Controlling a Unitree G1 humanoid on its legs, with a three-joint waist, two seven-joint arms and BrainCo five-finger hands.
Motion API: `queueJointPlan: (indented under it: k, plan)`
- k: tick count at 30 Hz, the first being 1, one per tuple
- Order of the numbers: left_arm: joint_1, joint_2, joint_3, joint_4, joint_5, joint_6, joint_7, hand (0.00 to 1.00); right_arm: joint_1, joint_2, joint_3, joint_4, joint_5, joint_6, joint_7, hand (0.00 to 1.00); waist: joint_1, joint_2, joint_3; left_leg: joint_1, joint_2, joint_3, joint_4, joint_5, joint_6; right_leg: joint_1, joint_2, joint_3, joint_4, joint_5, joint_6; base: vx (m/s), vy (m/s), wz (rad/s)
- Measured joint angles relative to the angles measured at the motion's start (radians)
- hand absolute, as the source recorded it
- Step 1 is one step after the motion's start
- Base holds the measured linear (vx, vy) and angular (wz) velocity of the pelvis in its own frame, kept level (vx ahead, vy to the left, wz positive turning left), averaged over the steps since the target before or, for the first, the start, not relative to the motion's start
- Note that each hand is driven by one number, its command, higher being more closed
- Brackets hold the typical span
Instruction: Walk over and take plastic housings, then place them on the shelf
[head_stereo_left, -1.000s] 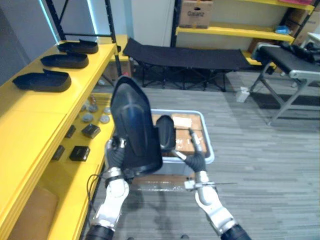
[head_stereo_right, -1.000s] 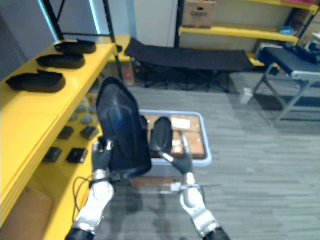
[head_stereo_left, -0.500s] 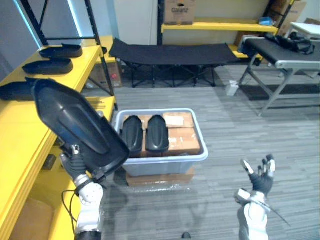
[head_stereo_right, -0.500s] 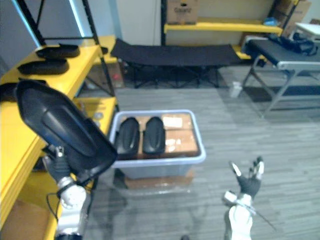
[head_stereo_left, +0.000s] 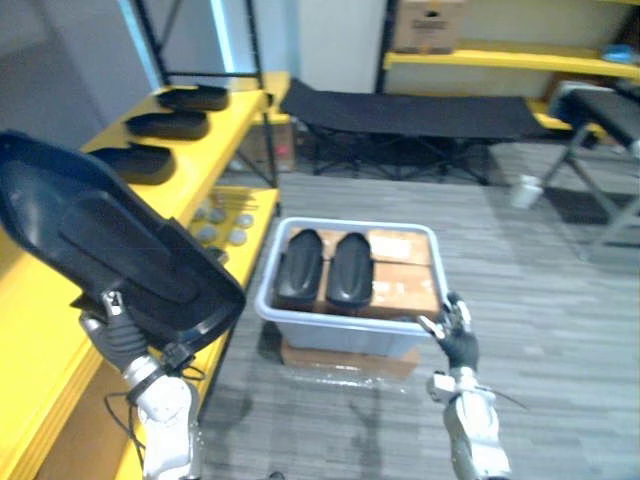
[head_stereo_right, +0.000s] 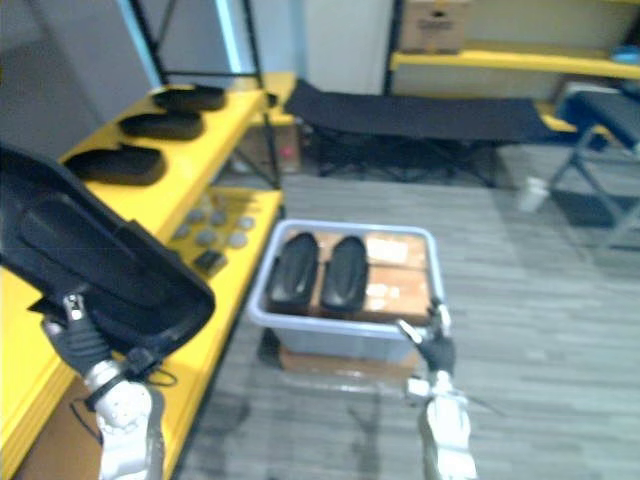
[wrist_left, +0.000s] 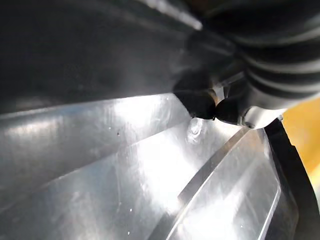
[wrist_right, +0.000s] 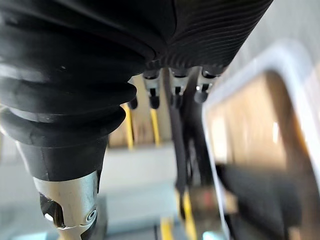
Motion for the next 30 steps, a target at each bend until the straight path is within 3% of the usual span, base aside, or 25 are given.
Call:
queueJointPlan:
  k: [3, 7, 12, 18, 23, 30]
  plan:
    - [0.085, -0.004, 0.086, -0.018, 0.003, 0.0, -0.003, 1.0, -0.05, 0.0, 0.032, 0.044, -0.015, 0.043, -0.053, 0.0, 0.047, 0.007, -0.004, -0.024, -0.034, -0.087, 0.008, 0.005, 0.007, 0.034, -0.021, -0.089, 0.0, -0.018, 0.017, 0.0, 0.03, 0.85]
    - [0.188, -0.028, 0.2, -0.024, -0.009, -0.012, -0.036, 1.0, -0.085, -0.001, 0.068, 0.086, -0.013, 0.076, -0.055, 0.0, 0.119, 0.024, 0.0, -0.033, -0.071, -0.185, 0.013, 0.013, 0.015, 0.053, -0.062, -0.185, 0.084, -0.08, 0.032, 0.05, 0.027, 0.75]
    - [0.278, -0.106, 0.265, -0.056, -0.088, -0.03, -0.089, 1.0, -0.121, 0.009, 0.098, 0.111, -0.032, 0.079, -0.055, 0.0, 0.17, 0.024, 0.001, -0.05, -0.097, -0.228, 0.035, 0.013, 0.016, 0.053, -0.091, -0.219, 0.142, -0.121, 0.034, 0.04, 0.001, 0.37]
    - [0.298, -0.118, 0.275, -0.082, -0.167, -0.031, -0.162, 1.0, -0.118, 0.009, 0.1, 0.111, -0.035, 0.082, -0.049, 0.0, 0.168, 0.006, 0.02, -0.074, -0.104, -0.234, 0.083, -0.011, 0.022, 0.052, -0.092, -0.219, 0.165, -0.142, 0.017, 0.0, -0.024, 0.04]
    - [0.294, -0.111, 0.217, -0.116, -0.194, -0.023, -0.241, 1.0, -0.044, 0.008, 0.033, 0.087, -0.054, 0.083, -0.052, 0.0, 0.126, -0.018, 0.034, -0.118, -0.105, -0.18, 0.097, -0.011, 0.035, 0.084, -0.103, -0.307, 0.168, -0.144, 0.03, 0.01, -0.004, 0.44]
    - [0.307, -0.113, 0.151, -0.124, -0.196, -0.016, -0.265, 1.0, -0.017, 0.006, -0.029, 0.08, -0.058, 0.084, -0.026, 0.0, 0.121, -0.023, 0.043, -0.118, -0.13, -0.193, 0.077, 0.006, 0.042, 0.081, -0.138, -0.288, 0.198, -0.141, 0.032, 0.07, 0.062, 0.18]
